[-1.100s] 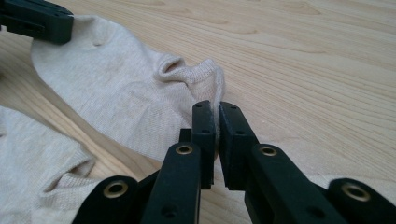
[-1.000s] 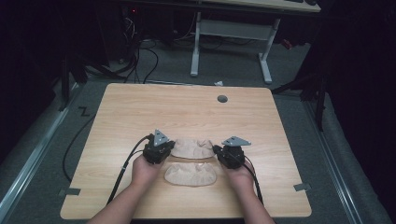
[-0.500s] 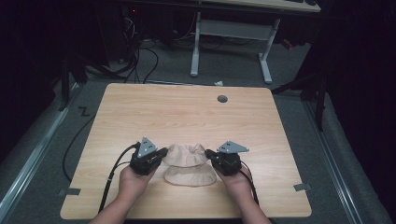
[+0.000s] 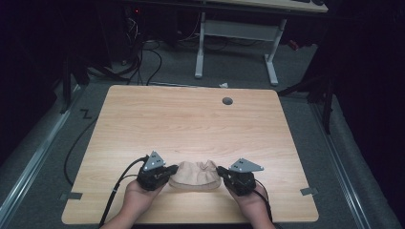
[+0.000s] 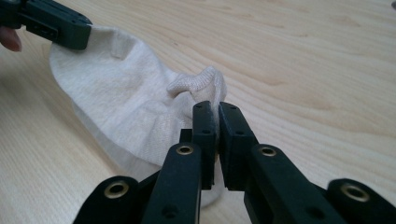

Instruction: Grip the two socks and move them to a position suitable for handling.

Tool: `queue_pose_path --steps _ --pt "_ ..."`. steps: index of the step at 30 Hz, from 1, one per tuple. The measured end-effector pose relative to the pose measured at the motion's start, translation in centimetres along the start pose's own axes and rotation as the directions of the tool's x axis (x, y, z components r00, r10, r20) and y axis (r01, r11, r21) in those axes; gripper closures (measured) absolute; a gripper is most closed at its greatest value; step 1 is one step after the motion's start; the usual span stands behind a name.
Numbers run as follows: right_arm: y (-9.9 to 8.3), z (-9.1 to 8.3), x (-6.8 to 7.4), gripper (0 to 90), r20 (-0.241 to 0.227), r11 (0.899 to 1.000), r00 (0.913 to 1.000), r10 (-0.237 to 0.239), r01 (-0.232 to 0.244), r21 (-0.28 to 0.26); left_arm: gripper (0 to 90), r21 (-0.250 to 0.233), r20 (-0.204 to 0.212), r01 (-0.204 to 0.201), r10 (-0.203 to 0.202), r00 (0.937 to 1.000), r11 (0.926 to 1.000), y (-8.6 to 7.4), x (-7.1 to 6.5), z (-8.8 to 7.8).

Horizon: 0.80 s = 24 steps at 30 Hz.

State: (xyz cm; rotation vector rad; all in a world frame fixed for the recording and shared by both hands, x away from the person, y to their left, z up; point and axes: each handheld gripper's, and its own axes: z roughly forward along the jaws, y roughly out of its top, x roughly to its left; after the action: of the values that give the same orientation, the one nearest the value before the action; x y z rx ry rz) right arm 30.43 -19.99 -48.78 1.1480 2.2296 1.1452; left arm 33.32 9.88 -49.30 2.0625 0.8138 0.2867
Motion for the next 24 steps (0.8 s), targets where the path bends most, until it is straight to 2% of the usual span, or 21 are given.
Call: queue_pose_path --steps 5,9,11,17,24 --pt "-0.8 0.2 0.3 86.1 -0.014 1.0 0.9997 0.021 -0.021 -0.007 87.8 -0.007 -0.003 0.005 -0.005 1.0 1.0 -0.8 0.1 0.0" --pt "-1.2 0.6 0.8 86.1 -0.006 1.0 0.9998 -0.018 0.018 0.011 87.8 0.003 0.003 -0.006 0.006 1.0 1.0 -0.9 0.2 0.5" --pt "-1.4 0.7 0.9 86.1 -0.008 1.0 0.9999 -0.015 0.015 0.022 87.8 0.003 0.002 -0.002 0.002 1.0 1.0 -0.9 0.4 0.5" --pt "-1.6 0.6 0.7 86.0 -0.009 1.0 0.9999 -0.013 0.013 0.02 87.7 -0.002 0.001 0.015 -0.015 0.9999 0.9999 -1.0 0.7 0.5" --pt "-1.9 0.3 0.4 86.0 -0.005 1.0 1.0 0.003 -0.003 0.027 87.7 0.014 -0.006 -0.004 0.004 1.0 0.9999 -1.2 0.4 0.8"
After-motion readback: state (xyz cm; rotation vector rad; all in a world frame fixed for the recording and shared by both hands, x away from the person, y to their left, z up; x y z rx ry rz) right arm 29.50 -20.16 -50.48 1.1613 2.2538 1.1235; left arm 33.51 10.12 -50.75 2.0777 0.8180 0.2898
